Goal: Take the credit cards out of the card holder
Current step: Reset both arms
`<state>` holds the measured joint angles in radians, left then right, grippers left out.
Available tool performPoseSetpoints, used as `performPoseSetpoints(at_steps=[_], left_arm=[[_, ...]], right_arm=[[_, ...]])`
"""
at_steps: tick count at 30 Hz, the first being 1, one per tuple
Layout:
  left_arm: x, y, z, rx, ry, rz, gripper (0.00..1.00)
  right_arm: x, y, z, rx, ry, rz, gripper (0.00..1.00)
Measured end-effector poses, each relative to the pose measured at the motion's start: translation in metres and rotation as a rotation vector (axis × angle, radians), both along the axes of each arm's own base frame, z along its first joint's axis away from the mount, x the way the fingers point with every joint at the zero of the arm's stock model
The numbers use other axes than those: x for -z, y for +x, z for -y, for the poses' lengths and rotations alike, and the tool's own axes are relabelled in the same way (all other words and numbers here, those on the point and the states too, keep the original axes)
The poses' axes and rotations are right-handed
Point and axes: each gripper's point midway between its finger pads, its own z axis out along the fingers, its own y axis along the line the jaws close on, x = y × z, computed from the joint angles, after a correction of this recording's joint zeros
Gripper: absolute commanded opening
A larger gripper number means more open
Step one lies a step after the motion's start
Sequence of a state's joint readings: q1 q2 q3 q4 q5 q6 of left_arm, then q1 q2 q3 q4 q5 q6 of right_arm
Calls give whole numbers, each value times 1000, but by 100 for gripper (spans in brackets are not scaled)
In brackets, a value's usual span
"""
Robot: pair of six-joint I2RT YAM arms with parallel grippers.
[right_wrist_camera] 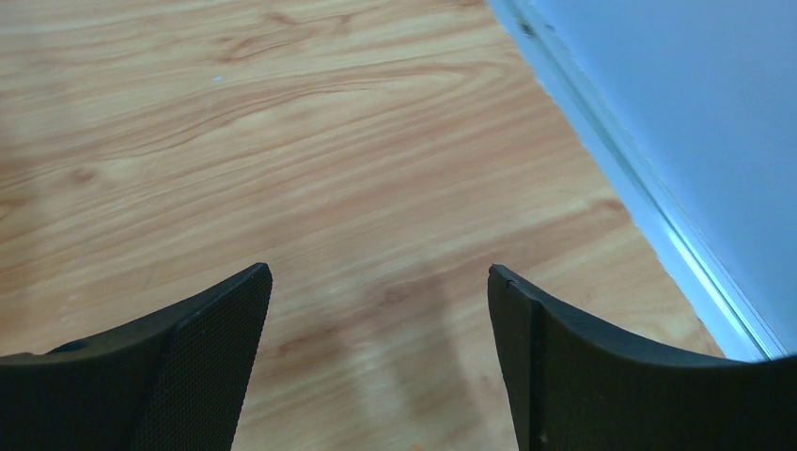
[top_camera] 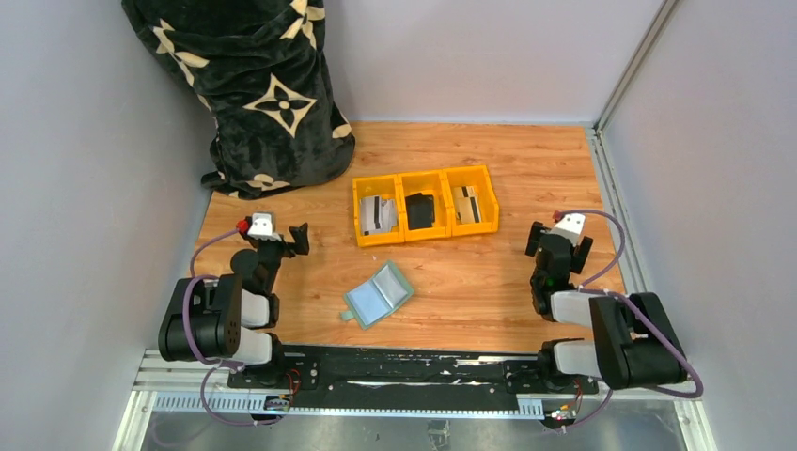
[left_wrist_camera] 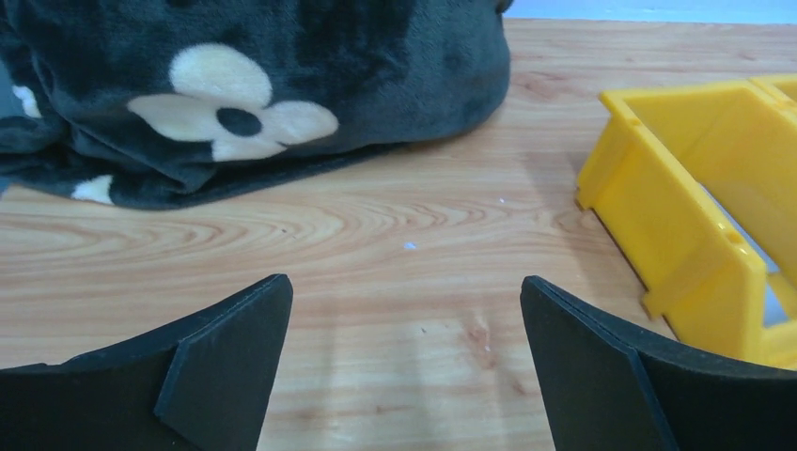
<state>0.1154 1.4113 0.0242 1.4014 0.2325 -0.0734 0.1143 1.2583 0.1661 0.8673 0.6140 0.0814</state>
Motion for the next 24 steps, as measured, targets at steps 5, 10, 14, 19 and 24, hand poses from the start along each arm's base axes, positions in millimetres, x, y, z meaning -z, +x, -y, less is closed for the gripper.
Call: performPoseSetpoints(at_steps=[5, 10, 14, 19, 24], left_arm=[[-10, 24, -2, -25, 25, -16, 100], [-6, 28, -1, -32, 42, -46, 100], [2, 26, -2, -38, 47, -77, 100], [5, 25, -2, -39, 53, -87, 100], [8, 25, -1, -31, 67, -103, 100]], right_arm=[[9, 24, -23, -179, -45, -13, 92], [8, 32, -27, -229, -49, -21, 93], [5, 34, -28, -237, -47, -15, 94], [4, 35, -30, -249, -47, -10, 94], [3, 35, -30, -254, -53, -12, 94]])
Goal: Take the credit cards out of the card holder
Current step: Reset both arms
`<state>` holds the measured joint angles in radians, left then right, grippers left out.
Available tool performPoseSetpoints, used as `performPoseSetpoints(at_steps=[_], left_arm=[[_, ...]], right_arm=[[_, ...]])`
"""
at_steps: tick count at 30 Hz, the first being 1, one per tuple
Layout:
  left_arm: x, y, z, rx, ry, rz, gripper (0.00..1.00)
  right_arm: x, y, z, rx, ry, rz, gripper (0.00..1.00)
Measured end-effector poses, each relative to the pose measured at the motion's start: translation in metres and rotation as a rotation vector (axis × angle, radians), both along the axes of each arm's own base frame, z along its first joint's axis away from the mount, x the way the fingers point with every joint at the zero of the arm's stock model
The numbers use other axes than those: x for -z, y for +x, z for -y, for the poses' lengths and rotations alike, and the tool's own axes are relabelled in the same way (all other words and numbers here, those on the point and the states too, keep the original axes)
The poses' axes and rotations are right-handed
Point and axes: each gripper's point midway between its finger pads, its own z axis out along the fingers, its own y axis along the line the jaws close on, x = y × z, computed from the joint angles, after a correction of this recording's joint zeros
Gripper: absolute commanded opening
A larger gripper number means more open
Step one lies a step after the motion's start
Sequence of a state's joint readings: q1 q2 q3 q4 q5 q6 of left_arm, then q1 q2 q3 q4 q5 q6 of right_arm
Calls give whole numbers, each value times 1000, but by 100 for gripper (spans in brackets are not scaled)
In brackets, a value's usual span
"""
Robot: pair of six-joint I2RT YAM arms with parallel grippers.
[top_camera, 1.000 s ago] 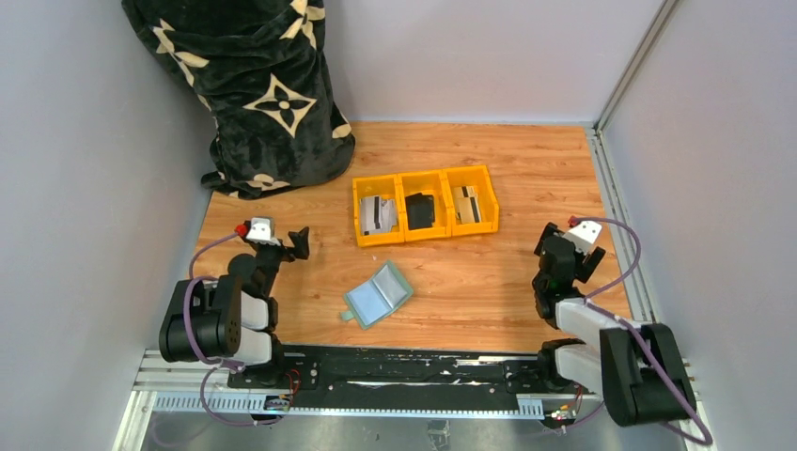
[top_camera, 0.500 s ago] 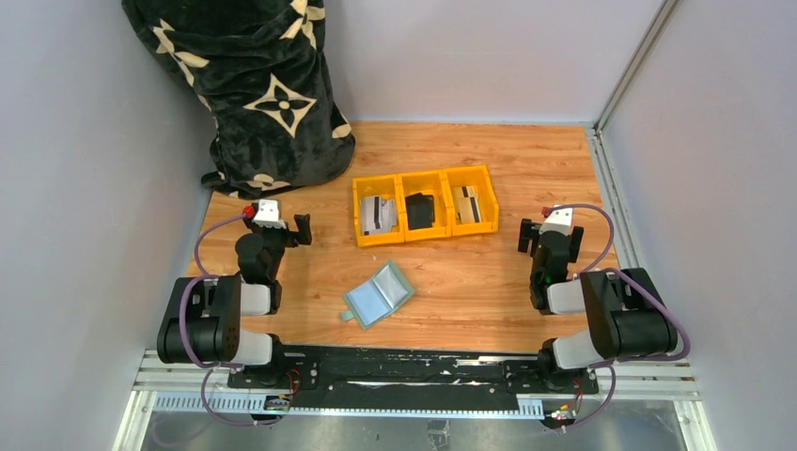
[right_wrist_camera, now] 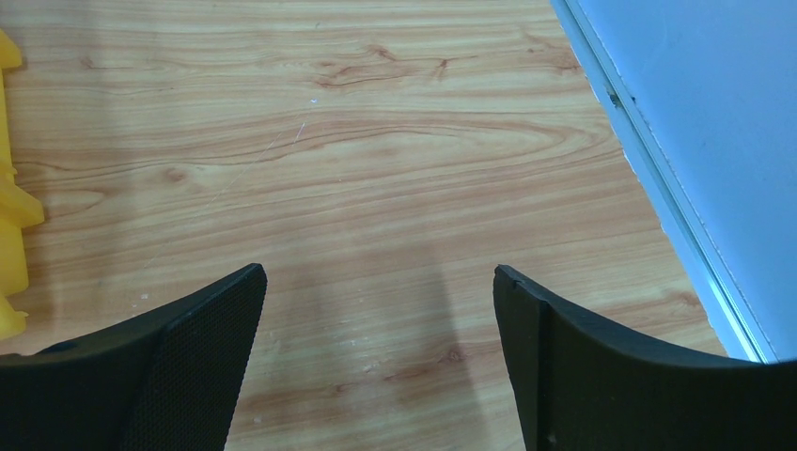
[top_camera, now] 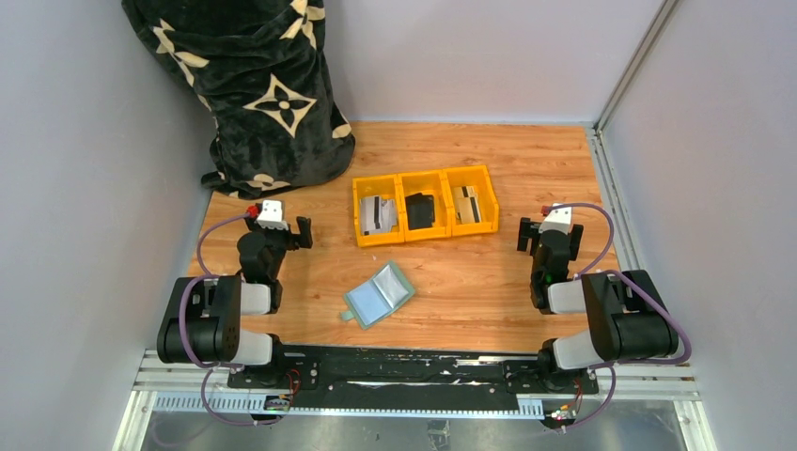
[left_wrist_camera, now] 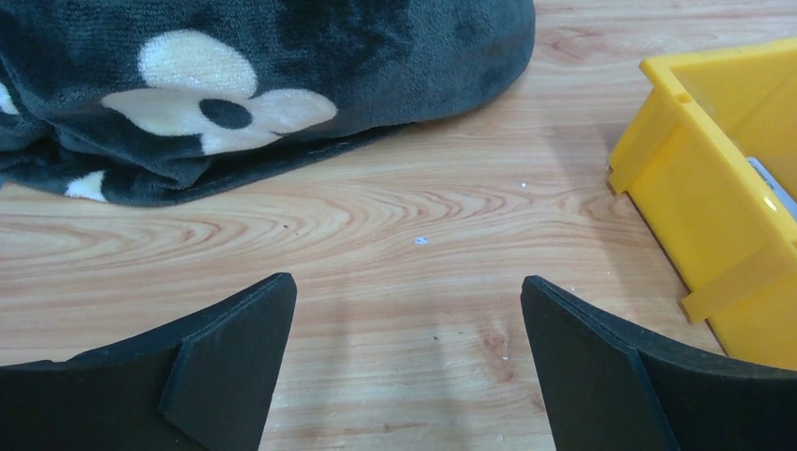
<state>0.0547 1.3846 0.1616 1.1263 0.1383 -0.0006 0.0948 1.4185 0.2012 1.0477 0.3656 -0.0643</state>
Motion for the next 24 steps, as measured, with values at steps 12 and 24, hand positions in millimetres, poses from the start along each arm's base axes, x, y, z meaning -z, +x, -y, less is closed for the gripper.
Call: performPoseSetpoints(at_steps=[12, 24], left_arm=[[3, 2, 5, 5, 23, -19, 100], [3, 2, 4, 0, 29, -19, 100]], right_arm=[[0, 0, 0, -1, -4, -1, 94], [0, 0, 0, -1, -4, -1, 94]])
